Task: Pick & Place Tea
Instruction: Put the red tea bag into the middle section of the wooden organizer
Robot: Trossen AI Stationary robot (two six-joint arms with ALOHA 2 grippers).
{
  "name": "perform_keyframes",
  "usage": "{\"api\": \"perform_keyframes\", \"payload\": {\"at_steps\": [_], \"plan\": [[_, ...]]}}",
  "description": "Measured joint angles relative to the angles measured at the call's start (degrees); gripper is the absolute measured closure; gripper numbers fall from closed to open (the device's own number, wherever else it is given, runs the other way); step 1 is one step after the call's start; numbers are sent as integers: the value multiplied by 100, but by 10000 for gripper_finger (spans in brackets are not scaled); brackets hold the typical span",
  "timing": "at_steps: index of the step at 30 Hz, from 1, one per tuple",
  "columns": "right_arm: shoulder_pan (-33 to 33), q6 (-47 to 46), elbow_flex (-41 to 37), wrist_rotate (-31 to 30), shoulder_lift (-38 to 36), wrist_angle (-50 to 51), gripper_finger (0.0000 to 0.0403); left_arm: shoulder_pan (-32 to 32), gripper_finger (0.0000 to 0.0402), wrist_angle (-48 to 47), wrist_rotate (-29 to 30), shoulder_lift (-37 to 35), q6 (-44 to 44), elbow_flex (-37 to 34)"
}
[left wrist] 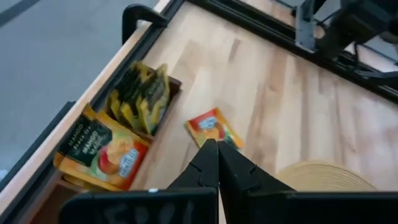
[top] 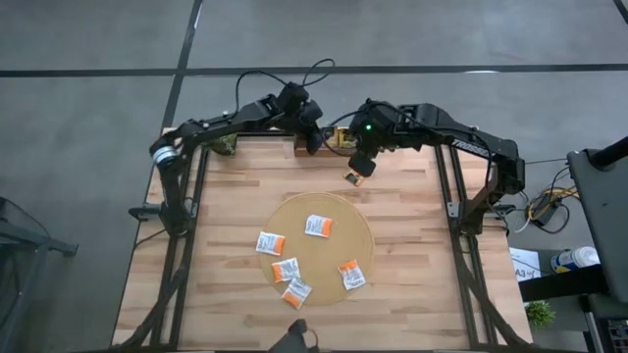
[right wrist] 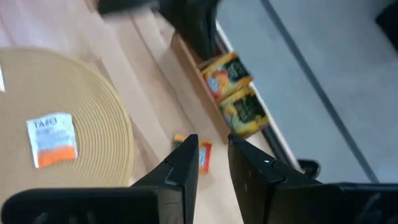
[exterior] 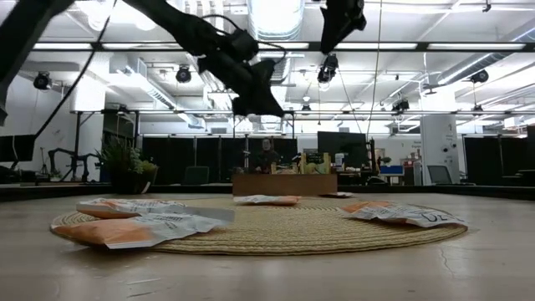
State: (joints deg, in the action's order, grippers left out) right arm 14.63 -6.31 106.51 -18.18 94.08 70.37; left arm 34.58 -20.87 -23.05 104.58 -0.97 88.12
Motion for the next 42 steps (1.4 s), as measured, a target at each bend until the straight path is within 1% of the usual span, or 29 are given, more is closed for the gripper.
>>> {"api": "perform_keyframes", "payload": {"at_steps": [5, 10, 14, 17, 19, 26, 31, 36, 42], "plan": [[0, -230, -511, 21, 4, -48, 319, -47, 401, 703, 44, -794, -345, -887], [3, -404, -885, 101, 4, -134, 319, -44, 401, 1734, 176, -1522, -710, -1931], [37, -468, -1076, 701, 4, -324, 310, -37, 401, 2280, 307, -1964, -1060, -2577], [61, -582, -1229, 1095, 6, -478, 288, -34, 401, 2378, 361, -2180, -1209, -2891], [76, -634, -1334, 1215, 14, -478, 268, -32, 401, 2389, 378, -2295, -1275, -3013], [82, -824, -1691, 1243, 15, -468, 188, -34, 401, 2395, 411, -2341, -1381, -3104], [258, -1154, -1944, 1293, 15, -492, 143, -34, 401, 2388, 410, -2341, -1418, -3117], [670, -1565, -2297, 1497, 19, -784, 119, -33, 401, 2388, 412, -2341, -1415, -3117], [1087, -2368, -2563, 1509, 133, -803, 117, -34, 401, 2388, 409, -2341, -1424, -3117]]}}
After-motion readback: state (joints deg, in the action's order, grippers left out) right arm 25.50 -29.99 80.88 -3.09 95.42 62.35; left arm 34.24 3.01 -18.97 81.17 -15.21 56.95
